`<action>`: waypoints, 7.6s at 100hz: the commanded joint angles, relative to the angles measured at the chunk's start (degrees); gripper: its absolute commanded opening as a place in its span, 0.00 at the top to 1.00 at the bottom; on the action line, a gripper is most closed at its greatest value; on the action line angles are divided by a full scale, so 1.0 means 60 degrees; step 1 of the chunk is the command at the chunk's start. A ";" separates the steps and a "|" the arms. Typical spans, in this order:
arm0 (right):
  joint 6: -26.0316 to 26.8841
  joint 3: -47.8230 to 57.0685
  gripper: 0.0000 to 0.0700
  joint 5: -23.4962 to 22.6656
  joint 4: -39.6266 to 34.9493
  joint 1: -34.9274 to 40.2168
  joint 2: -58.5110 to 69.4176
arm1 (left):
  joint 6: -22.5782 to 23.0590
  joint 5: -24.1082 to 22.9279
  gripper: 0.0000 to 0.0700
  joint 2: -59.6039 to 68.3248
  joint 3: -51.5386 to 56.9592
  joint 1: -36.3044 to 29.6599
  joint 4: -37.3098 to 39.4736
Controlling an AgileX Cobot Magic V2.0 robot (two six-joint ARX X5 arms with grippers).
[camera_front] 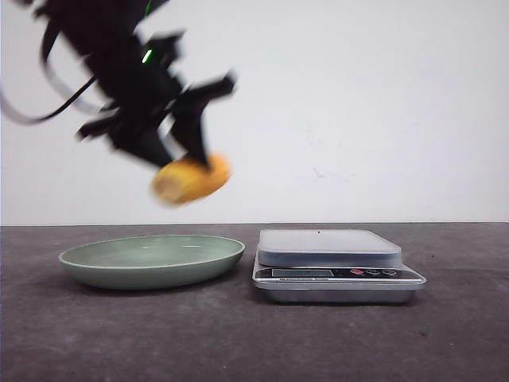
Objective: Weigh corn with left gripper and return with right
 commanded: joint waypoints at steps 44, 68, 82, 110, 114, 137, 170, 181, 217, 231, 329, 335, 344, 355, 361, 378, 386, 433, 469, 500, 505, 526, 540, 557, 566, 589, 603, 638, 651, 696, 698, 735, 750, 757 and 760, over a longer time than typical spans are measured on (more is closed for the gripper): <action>-0.0080 0.0189 0.33 0.0007 -0.0069 0.0015 0.0033 | -0.1038 -0.0495 0.99 0.2747 0.3486 -0.1581 -0.0044; -0.0080 0.0189 0.33 0.0007 -0.0164 0.0015 0.0033 | -0.1133 -0.0805 0.99 0.3920 0.3501 -0.1781 -0.0098; -0.0080 0.0189 0.33 0.0007 -0.0233 0.0015 0.0033 | -0.1155 -0.0794 0.99 0.4251 0.3501 -0.1810 -0.0208; -0.0087 0.0189 0.33 0.0011 -0.0386 0.0015 0.0033 | -0.1115 -0.0798 0.34 0.4521 0.3501 -0.1934 -0.0463; -0.0091 0.0189 0.33 0.0011 -0.0386 0.0015 0.0033 | -0.1082 -0.0798 0.32 0.4521 0.3501 -0.1985 -0.0419; -0.0117 0.0189 0.33 0.0022 -0.0401 0.0015 0.0033 | -0.0357 -0.1392 0.23 0.4251 0.3563 -0.2208 -0.0321; -0.0109 0.0189 0.33 0.0036 -0.0401 0.0011 0.0033 | 0.0980 -0.2801 0.19 0.2641 0.3563 -0.2193 -0.0783; -0.0018 0.0189 0.33 0.0036 -0.0339 0.0011 0.0033 | 0.1585 -0.3304 0.19 0.1639 0.3563 -0.2164 -0.1169; 0.0135 0.0189 0.33 -0.0149 -0.0295 0.0397 0.0616 | 0.1982 -0.3825 0.19 -0.3493 0.3563 -0.2160 -0.3483; 0.0149 0.0189 0.33 -0.0153 -0.0178 0.0823 0.1249 | 0.1665 -0.3810 0.19 -0.5756 0.3563 -0.2218 -0.4503; 0.1512 0.0189 0.21 0.2135 0.3581 0.5209 0.8273 | -0.1457 -0.3060 0.21 -1.0233 -0.0339 -0.2280 -0.6932; 0.1661 0.0189 0.21 0.2120 0.3661 0.5209 0.8510 | -0.1453 -0.3064 0.21 -1.0298 -0.0718 -0.2277 -0.6805; 0.1774 0.0189 0.21 0.2127 0.3716 0.5209 0.8827 | -0.1450 -0.3067 0.21 -1.0302 -0.1013 -0.2277 -0.6808; 0.1949 0.0189 0.21 0.2146 0.3745 0.5209 0.9180 | -0.1453 -0.3078 0.21 -1.0302 -0.1086 -0.2277 -0.6798; 0.1985 0.0189 0.21 0.2116 0.3781 0.5209 0.9366 | -0.1450 -0.3096 0.21 -1.0313 -0.1086 -0.2277 -0.6805; 0.2084 0.0189 0.34 0.2193 0.3759 0.5264 0.9657 | -0.1370 -0.3151 0.21 -1.0327 -0.1086 -0.2277 -0.6863; 0.2069 0.0189 0.63 0.2422 0.3785 0.5362 0.9653 | -0.1370 -0.3151 0.21 -1.0327 -0.1086 -0.2277 -0.6885; 0.1912 0.0280 1.00 0.2980 0.3912 0.5799 0.8907 | -0.1264 -0.3213 0.21 -1.0327 -0.1086 -0.2277 -0.6874; 0.1428 0.1945 1.00 0.2878 0.3096 0.7887 0.6532 | -0.1257 -0.3370 0.21 -1.0327 -0.1086 -0.2277 -0.6652; 0.1661 0.3832 1.00 0.3847 0.3177 0.8939 0.8881 | -0.1260 -0.3366 0.21 -1.0327 -0.1086 -0.2277 -0.6426; 0.1821 0.3996 1.00 0.4025 0.3220 0.8932 0.9449 | -0.1260 -0.3370 0.21 -1.0327 -0.1086 -0.2277 -0.6386; 0.2790 0.4084 1.00 0.4816 0.3340 0.8914 1.1486 | -0.1264 -0.3370 0.21 -1.0324 -0.1086 -0.2277 -0.6379; 0.3679 0.4084 1.00 0.4790 0.3049 0.8878 1.2400 | -0.1264 -0.3370 0.21 -1.0324 -0.1086 -0.2277 -0.6390; 0.3792 0.4084 1.00 0.4776 0.2991 0.8878 1.2932 | -0.1264 -0.3366 0.21 -1.0324 -0.1086 -0.2277 -0.6499; 0.3785 0.4084 0.87 0.4761 0.2991 0.8830 1.2936 | -0.1268 -0.3366 0.21 -1.0324 -0.1086 -0.2277 -0.6601; 0.3650 0.4084 0.17 0.4754 0.3362 0.8739 1.2936 | -0.1268 -0.3362 0.21 -1.0324 -0.1086 -0.2277 -0.6666; 0.2863 0.4153 0.17 0.4594 0.3410 0.8597 1.2775 | -0.1235 -0.3366 0.21 -1.0324 -0.1086 -0.2277 -0.6666; 0.0284 0.4193 0.17 0.4550 0.1694 0.7056 0.8739 | -0.0911 -0.3395 0.21 -1.0324 -0.1086 -0.2277 -0.6612; -0.0576 0.4193 0.17 0.4561 0.0193 0.6481 0.6630 | -0.0914 -0.3395 0.21 -1.0324 -0.1086 -0.2277 -0.6586; -0.0528 0.4178 0.17 0.4728 -0.4095 0.6513 0.0051 | -0.0718 -0.3391 0.21 -1.0313 -0.1086 -0.2277 -0.5289; -0.0459 0.4175 0.17 0.4732 -0.4342 0.6513 -0.0149 | -0.0718 -0.3391 0.21 -1.0313 -0.1086 -0.2277 -0.5282; 0.0106 0.2244 0.95 0.4878 -0.4929 0.6288 -0.2699 | -0.0656 -0.3279 1.00 -1.0313 -0.1421 -0.2277 -0.4357; 0.0313 0.1191 0.98 0.4805 -0.3905 0.6288 -0.3034 | -0.0565 -0.3286 0.99 -1.0258 -0.1428 -0.2277 -0.3960; 0.0350 0.0871 0.98 0.4761 -0.3486 0.6288 -0.3038 | -0.0503 -0.3286 0.99 -1.0255 -0.1428 -0.2277 -0.3876; 0.0426 0.0790 0.98 0.4765 -0.3483 0.6291 -0.3031 | -0.0506 -0.3289 0.99 -1.0258 -0.1428 -0.2277 -0.3883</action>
